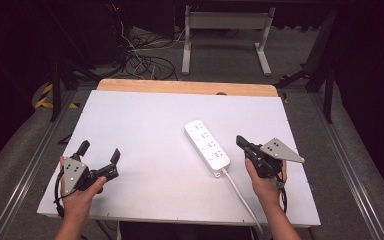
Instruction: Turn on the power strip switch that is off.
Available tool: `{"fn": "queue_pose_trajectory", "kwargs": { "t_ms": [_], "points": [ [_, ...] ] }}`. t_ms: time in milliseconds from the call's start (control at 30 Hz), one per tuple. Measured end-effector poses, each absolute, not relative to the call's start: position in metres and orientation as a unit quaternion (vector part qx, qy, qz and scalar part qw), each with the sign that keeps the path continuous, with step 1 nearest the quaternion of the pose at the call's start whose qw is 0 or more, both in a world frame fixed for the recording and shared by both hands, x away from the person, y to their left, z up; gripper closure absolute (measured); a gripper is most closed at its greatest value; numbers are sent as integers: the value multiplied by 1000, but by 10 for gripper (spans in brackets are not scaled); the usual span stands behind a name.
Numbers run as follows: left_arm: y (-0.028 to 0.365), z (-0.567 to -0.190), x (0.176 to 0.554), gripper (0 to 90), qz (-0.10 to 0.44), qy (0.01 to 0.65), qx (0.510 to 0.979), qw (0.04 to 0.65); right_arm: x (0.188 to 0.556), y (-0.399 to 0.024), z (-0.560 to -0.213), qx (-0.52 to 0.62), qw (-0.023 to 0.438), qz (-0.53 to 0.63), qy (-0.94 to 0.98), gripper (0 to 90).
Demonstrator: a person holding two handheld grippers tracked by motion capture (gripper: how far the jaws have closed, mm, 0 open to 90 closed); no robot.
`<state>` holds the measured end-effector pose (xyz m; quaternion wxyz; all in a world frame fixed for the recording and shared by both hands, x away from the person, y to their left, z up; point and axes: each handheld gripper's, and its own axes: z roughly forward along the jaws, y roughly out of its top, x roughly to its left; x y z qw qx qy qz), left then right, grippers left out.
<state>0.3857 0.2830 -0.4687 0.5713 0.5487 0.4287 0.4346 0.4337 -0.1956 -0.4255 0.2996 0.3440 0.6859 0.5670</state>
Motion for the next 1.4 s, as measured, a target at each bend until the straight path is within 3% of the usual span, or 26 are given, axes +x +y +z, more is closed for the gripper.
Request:
{"fn": "queue_pose_trajectory", "kwargs": {
  "t_ms": [500, 533, 700, 767, 800, 900, 1400],
  "points": [
    [275, -468, 395, 12, 426, 419, 557, 577, 427, -215, -427, 369, 317, 565, 666, 900],
    [275, -468, 395, 12, 426, 419, 556, 577, 427, -215, -428, 374, 327, 561, 662, 766],
    [277, -468, 393, 12, 428, 420, 555, 576, 429, -218, -429, 408, 359, 551, 633, 369],
    [277, -468, 393, 12, 427, 420, 555, 576, 430, -220, -429, 425, 369, 549, 618, 252],
    [277, -468, 393, 12, 427, 421, 554, 577, 430, -220, -429, 425, 369, 549, 618, 252],
    [278, -468, 392, 12, 429, 421, 554, 575, 431, -225, -428, 433, 377, 549, 607, 139],
    [282, -469, 387, 12, 434, 425, 550, 572, 436, -222, -429, 429, 371, 545, 618, 49]
  ]
}}
